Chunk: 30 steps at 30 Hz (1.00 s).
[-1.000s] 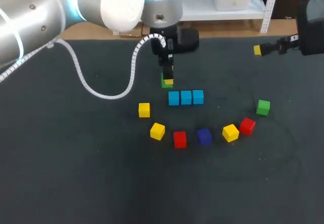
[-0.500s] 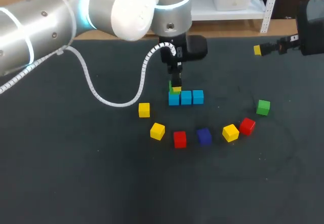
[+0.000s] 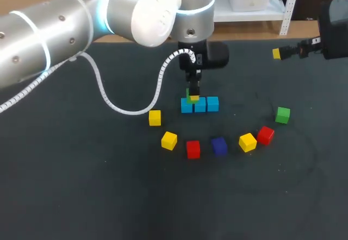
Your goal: Place the blue cubes, place green cubes on the blue cubes, place the yellow cubes on the green cubes, then place the red cubes on the yellow cubes, and place purple cube on the red cubes.
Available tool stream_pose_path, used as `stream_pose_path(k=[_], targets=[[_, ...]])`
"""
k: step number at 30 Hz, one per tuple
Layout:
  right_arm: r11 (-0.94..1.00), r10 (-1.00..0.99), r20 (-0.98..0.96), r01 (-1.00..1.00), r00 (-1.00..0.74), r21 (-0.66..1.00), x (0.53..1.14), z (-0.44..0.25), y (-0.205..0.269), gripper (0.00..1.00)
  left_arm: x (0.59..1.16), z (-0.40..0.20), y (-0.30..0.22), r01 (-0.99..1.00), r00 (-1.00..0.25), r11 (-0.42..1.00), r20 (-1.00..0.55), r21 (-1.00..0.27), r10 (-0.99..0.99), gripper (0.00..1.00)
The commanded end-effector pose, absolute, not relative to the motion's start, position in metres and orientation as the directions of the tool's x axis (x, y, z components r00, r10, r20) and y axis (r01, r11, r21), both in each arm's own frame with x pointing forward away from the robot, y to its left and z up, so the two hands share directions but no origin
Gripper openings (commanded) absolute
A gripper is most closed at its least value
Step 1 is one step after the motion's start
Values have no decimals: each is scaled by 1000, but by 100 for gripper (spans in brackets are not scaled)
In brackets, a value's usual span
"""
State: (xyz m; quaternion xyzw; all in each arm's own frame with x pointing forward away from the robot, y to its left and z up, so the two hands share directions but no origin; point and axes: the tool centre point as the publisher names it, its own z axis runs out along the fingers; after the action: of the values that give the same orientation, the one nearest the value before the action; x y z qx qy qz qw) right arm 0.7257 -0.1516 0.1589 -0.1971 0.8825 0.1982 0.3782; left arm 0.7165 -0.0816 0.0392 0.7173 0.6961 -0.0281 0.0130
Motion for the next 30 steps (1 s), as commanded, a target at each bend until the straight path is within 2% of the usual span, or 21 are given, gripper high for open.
stream_pose_path(k=[1,26,28,30], targets=[[847,-198,-745,-493,-637,196,724,160,-151,100,725,34,-83,999,22,-23,-52,-33,998,0],[847,-198,-745,-493,-637,196,724,160,-151,100,728,29,-81,999,-13,11,-51,-38,999,0],[847,-198,-745,-493,-637,196,724,160,-151,100,727,29,-81,999,-11,9,-50,-39,999,7],[847,-198,-745,-493,-637,196,724,160,-151,100,728,29,-80,999,-15,13,-48,-41,999,8]])
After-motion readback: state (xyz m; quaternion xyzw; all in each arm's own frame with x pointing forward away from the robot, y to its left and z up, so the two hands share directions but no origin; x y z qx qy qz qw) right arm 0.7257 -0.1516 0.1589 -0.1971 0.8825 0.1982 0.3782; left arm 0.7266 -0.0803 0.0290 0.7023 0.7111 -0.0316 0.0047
